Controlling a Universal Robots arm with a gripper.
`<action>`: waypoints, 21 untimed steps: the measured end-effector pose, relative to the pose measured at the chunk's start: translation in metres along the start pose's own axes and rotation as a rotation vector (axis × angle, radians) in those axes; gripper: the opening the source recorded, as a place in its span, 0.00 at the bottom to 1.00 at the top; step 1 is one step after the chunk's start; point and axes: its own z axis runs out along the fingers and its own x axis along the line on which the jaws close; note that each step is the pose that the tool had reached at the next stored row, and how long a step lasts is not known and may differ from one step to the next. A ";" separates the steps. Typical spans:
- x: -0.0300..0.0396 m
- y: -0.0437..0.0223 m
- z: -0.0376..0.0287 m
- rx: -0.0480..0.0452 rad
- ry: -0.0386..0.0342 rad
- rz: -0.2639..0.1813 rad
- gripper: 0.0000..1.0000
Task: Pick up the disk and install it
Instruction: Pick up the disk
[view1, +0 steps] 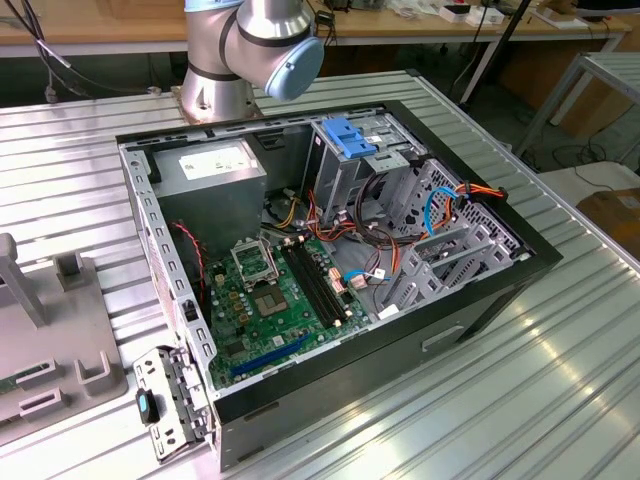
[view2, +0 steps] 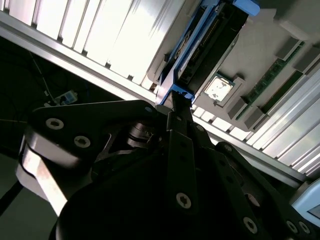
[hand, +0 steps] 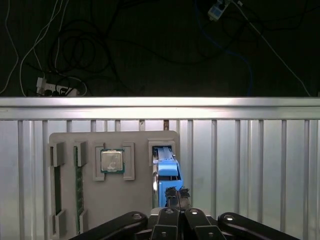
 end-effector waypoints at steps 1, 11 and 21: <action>0.0000 0.0000 0.0001 0.0000 0.0000 0.000 0.11; 0.0000 0.0000 0.0007 0.0001 0.0000 0.000 0.48; 0.0000 0.0000 0.0027 0.0000 -0.0001 0.000 0.48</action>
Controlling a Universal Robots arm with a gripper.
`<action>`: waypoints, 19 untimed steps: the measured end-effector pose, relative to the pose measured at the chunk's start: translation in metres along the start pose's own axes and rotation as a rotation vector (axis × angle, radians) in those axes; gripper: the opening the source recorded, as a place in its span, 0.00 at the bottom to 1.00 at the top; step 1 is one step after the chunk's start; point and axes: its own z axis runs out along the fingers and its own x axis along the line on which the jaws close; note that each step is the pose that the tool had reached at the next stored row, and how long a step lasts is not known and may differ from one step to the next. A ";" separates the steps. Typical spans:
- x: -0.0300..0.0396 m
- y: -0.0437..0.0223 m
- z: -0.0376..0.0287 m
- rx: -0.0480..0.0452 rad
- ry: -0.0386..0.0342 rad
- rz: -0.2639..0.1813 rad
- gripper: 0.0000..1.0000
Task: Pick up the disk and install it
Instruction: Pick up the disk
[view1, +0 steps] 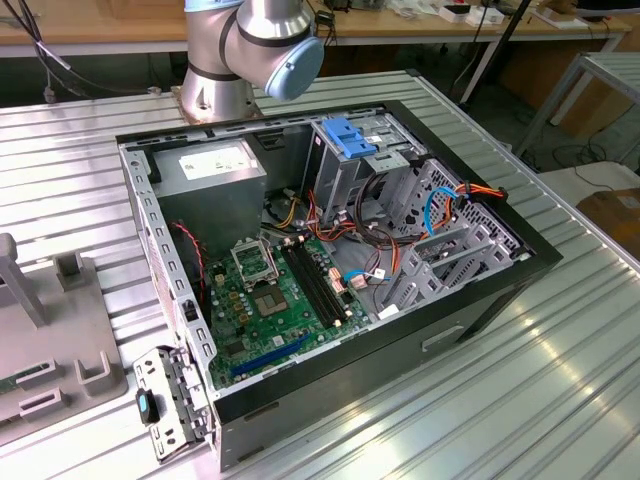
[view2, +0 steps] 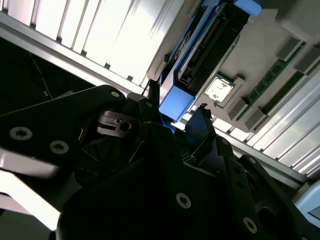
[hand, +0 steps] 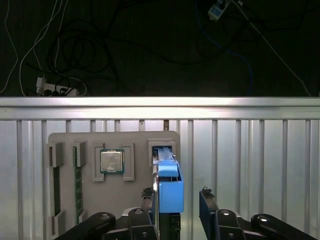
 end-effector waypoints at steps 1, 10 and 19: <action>0.0000 0.0000 0.0001 0.0000 0.0001 0.000 0.48; 0.0001 0.0000 0.0069 0.0001 0.0000 0.000 0.48; 0.0047 -0.0001 0.0203 -0.0053 0.0017 -0.004 0.48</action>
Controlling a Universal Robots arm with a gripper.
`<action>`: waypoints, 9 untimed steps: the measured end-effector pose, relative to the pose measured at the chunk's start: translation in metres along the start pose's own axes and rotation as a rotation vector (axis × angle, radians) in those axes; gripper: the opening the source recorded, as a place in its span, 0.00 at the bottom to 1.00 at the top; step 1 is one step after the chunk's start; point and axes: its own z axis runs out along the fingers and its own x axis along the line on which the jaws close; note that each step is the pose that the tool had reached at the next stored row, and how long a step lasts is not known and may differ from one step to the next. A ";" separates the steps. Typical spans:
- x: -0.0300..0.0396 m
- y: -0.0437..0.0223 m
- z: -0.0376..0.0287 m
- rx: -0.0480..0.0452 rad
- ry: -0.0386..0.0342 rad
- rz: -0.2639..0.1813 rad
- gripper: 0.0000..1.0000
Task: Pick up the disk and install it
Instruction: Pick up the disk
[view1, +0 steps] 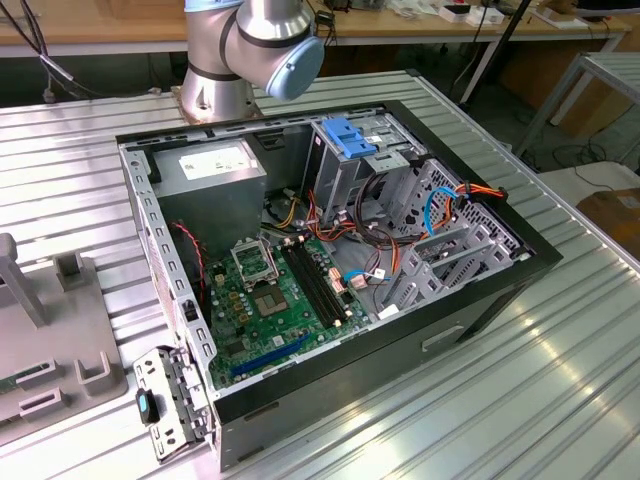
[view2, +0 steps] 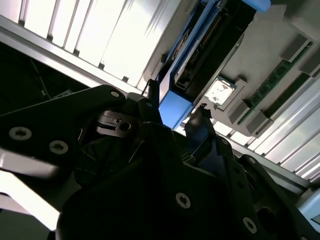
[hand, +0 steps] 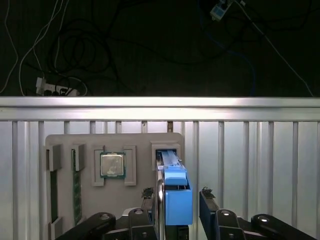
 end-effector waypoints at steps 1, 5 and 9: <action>0.0001 -0.0001 0.0061 -0.0013 0.0000 -0.002 0.48; 0.0002 -0.0003 0.0102 -0.0053 0.0023 -0.006 0.48; 0.0002 -0.0023 0.0119 -0.0048 0.0023 -0.008 0.48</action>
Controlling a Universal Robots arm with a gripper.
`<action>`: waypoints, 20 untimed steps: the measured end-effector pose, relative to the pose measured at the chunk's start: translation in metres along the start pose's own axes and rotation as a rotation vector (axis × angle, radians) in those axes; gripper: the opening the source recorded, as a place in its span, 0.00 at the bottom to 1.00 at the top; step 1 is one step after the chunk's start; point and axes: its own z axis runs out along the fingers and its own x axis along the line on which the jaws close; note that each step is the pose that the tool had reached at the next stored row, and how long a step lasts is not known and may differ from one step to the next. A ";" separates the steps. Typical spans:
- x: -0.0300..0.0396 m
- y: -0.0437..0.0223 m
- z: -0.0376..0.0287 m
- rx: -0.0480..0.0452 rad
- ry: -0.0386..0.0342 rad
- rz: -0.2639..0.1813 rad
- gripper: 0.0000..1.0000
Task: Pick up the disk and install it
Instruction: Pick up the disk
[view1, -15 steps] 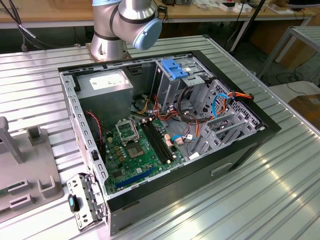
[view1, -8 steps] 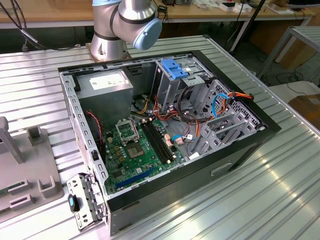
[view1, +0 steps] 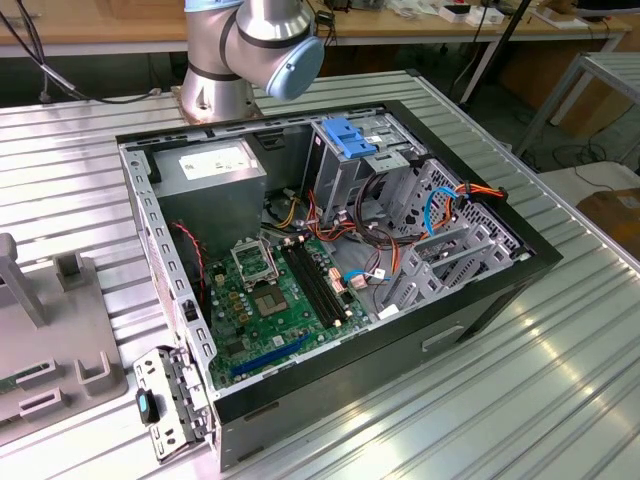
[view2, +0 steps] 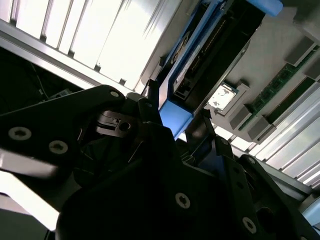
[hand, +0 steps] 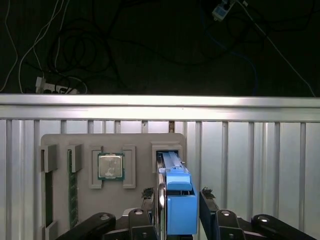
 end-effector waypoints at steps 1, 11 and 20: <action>0.0000 0.0000 0.0000 -0.0001 0.0000 0.000 0.48; 0.0000 -0.0001 0.0004 -0.0002 0.0004 -0.001 0.36; 0.0000 -0.0001 0.0010 -0.0002 0.0010 -0.002 0.36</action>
